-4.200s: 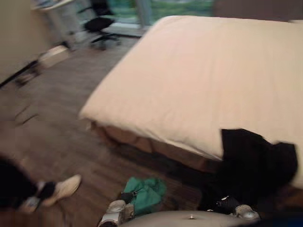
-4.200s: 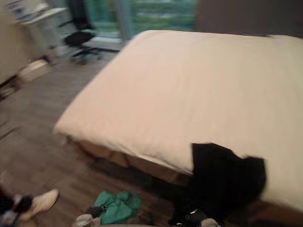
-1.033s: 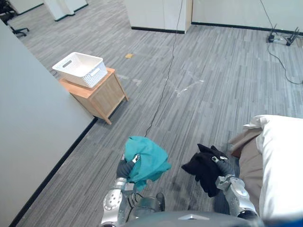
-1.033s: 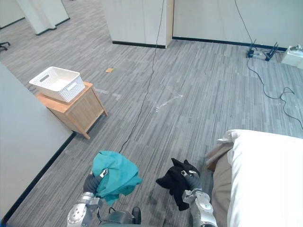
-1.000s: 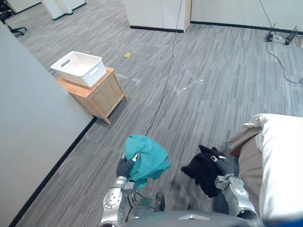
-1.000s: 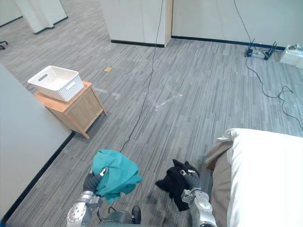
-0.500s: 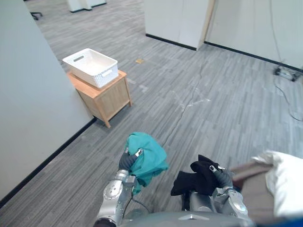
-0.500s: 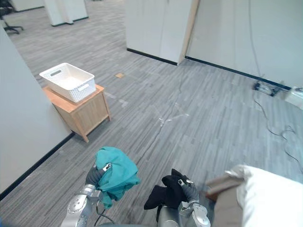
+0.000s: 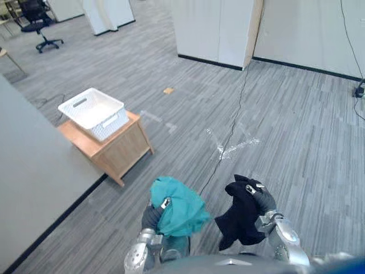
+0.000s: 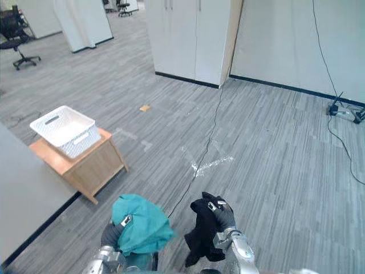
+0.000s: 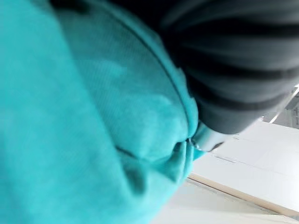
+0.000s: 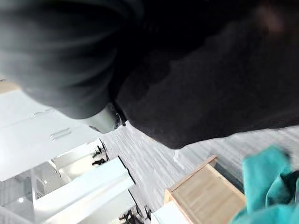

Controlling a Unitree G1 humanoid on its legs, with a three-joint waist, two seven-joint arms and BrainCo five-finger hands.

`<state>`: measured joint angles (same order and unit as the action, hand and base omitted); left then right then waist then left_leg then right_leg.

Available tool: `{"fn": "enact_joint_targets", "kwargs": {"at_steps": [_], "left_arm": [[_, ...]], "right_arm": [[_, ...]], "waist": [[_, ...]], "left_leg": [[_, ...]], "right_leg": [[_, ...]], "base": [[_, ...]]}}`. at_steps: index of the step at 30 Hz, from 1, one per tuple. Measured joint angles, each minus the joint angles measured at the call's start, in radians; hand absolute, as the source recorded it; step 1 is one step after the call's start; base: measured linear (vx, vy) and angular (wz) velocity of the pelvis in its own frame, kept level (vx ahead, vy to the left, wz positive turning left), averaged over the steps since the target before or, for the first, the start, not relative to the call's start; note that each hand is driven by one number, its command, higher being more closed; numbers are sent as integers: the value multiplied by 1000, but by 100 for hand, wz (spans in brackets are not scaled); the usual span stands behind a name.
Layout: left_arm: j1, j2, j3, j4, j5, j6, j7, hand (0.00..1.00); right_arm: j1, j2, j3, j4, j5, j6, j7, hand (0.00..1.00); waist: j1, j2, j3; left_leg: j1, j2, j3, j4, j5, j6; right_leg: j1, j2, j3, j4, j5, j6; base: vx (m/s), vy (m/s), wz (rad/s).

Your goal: Tidy the bed and pick cloth on bed and put in laundry

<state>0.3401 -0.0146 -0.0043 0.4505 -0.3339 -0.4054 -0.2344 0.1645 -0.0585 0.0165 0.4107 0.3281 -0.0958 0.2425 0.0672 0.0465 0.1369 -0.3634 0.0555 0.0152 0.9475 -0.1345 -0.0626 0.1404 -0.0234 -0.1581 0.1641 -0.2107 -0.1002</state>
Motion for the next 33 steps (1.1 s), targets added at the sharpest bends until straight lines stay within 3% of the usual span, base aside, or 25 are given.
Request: {"fn": "enact_joint_targets", "kwargs": {"at_steps": [2, 3, 4, 5, 6, 7, 8, 10, 12, 13, 14, 15, 18, 20, 21, 23, 24, 25, 26, 27, 28, 30, 31, 32, 33], "left_arm": [[-19, -1, -9, 3, -10, -2, 6, 100], [-35, 0, -28, 4, -22, -3, 19, 100], [-37, 0, -35, 7, -29, -4, 23, 100], [-44, 1, -46, 9, -48, -5, 33, 100], [-48, 8, -44, 14, -50, -5, 39, 100], [-72, 31, -41, 60, -68, -2, 46, 100], [-106, 29, -50, 86, -70, 1, 45, 100], [-124, 30, -70, 89, -70, 7, 44, 100], [-122, 32, -71, 87, -70, 10, 44, 100], [-122, 45, -68, 85, -70, 10, 44, 100], [-122, 49, -65, 85, -70, 10, 44, 100], [-123, 65, -62, 85, -70, 12, 43, 100], [-129, 94, -65, 85, -69, 24, 55, 100], [-146, 102, -67, 83, -70, 33, 72, 100], [-162, 102, -68, 82, -71, 33, 74, 100], [-172, 96, -72, 77, -80, 33, 71, 100], [-168, 91, -71, 69, -81, 30, 69, 100], [-156, 94, -71, 52, -81, 24, 68, 100], [-147, 96, -71, 38, -81, 17, 69, 100], [-127, 88, -66, 15, -85, -4, 69, 100], [-99, 62, -36, 10, -88, -7, 71, 100], [-49, 48, -6, -14, -90, -14, 71, 100], [-1, 21, 13, -59, -110, -13, 61, 100], [25, 15, 15, -74, -135, -13, 37, 100], [46, 14, 15, -77, -155, -13, 4, 100]], "right_arm": [[-32, 0, -3, 36, -1, 2, 19, 100], [-45, -1, -17, 62, -14, 1, 28, 100], [-45, -2, -23, 70, -23, 1, 30, 100], [-35, 1, -31, 98, -43, -1, 32, 100], [-32, 9, -31, 106, -47, -2, 32, 100], [-29, 21, -29, 135, -57, -9, 31, 100], [-30, 16, -24, 136, -60, -16, 30, 100], [-33, 6, -32, 137, -60, -20, 26, 100], [-31, 7, -46, 141, -64, -13, 15, 100], [-26, 1, -45, 148, -65, -11, 10, 100], [-30, 2, -41, 149, -66, -11, 10, 100], [-33, 9, -32, 150, -66, -13, 9, 100], [-23, 9, -7, 146, -64, -36, 9, 100], [2, 11, 5, 132, -64, -44, 3, 100], [32, 12, 8, 112, -62, -54, -19, 100], [61, 17, 8, 78, -57, -55, -48, 100], [81, 28, 9, 28, -54, -62, -61, 100], [94, 36, 17, 7, -64, -209, -55, 100], [101, 37, 17, -26, -65, -284, -47, 100], [93, 29, 20, -129, -56, -357, -43, 100], [54, 2, 25, -201, -55, -381, -48, 100], [17, -7, 48, -260, -55, -386, -63, 100], [-23, -17, 70, -318, -58, -373, -96, 100], [-39, -21, 80, -351, -61, -353, -102, 100], [-38, -22, 82, -366, -69, -338, -106, 100]], "waist": [[-1, -5, 4], [-4, 4, 8], [-5, 9, 8], [-3, 25, 2], [0, 22, 0], [-6, -41, -13], [0, -53, -15], [5, -56, -18], [5, -49, -22], [5, -46, -24], [4, -45, -24], [1, -46, -24], [-9, -42, -22], [-36, -44, -21], [-59, -42, -21], [-58, -38, -18], [-55, -38, -17], [-52, -42, -20], [-54, -42, -20], [-57, -33, -19], [-55, -2, -20], [-51, 12, -32], [-47, 19, -31], [-39, 20, -28], [-31, 25, -25]], "left_leg": [[51, -47, 56, -429, 28, 5], [103, -74, 99, -729, 150, 11], [115, -74, 117, -812, 197, 15], [136, -66, 201, -938, 266, 52], [139, -68, 220, -917, 313, 120], [137, -121, 244, -878, 256, 184], [129, -149, 237, -837, 215, 210], [152, -192, 214, -804, 161, 250], [222, -215, 177, -801, 114, 270], [271, -216, 141, -802, 81, 261], [291, -216, 128, -804, 68, 255], [348, -214, 92, -812, 38, 241], [463, -214, 14, -857, -1, 226], [495, -210, -65, -862, -17, 223], [515, -201, -135, -858, -34, 212], [546, -181, -189, -843, -66, 189], [553, -165, -198, -795, -108, 154], [556, -151, -199, -730, -165, 125], [556, -141, -200, -697, -206, 117], [566, -110, -216, -644, -300, 124], [611, -48, -227, -634, -340, 80], [583, -23, -234, -490, -327, 49], [429, -3, -223, -175, -199, -6], [350, 21, -197, -31, -69, -16], [284, 59, -161, 74, 12, -20]], "right_leg": [[48, -15, 8, -33, -7, 27], [84, -12, 7, -46, -25, 56], [99, -9, 6, -49, -34, 73], [164, 16, 0, -66, -71, 106], [188, 12, -2, -70, -87, 109], [213, -33, -31, -81, -91, 124], [214, -64, -52, -67, -67, 154], [210, -96, -57, 24, -30, 208], [151, -123, -51, 274, 51, 274], [69, -137, -47, 495, 127, 317], [33, -140, -46, 580, 138, 320], [-60, -156, -49, 779, 123, 300], [-277, -188, -79, 897, 17, 180], [-381, -186, -77, 817, -40, 163], [-436, -187, -76, 655, -52, 164], [-448, -184, -64, 373, -4, 186], [-436, -166, -1, 155, 78, 193], [-415, -158, 83, 38, 130, 225], [-408, -157, 114, 30, 144, 225], [-413, -157, 103, 98, 212, 219], [-412, -128, 55, 215, 184, 199], [-403, -107, 14, 290, 90, 164], [-353, -82, -27, 293, 37, 136], [-321, -69, -42, 274, 19, 119], [-279, -45, -55, 238, 9, 106]], "base": [[620, 78, -38], [579, 102, -10], [679, 211, -8], [454, 167, -9], [696, 242, 17], [473, 143, 41], [716, 238, 50], [612, 239, 52], [568, 226, 66], [545, 201, 45], [523, 165, 54], [393, 101, 42], [489, 61, 59], [392, -59, 126], [313, -117, 150], [448, -191, 132], [493, -264, 113], [492, -290, 124], [419, -302, 124], [454, -362, 97], [475, -373, 83], [445, -338, 59], [582, -454, 54], [575, -452, 43], [499, -308, 19]]}}
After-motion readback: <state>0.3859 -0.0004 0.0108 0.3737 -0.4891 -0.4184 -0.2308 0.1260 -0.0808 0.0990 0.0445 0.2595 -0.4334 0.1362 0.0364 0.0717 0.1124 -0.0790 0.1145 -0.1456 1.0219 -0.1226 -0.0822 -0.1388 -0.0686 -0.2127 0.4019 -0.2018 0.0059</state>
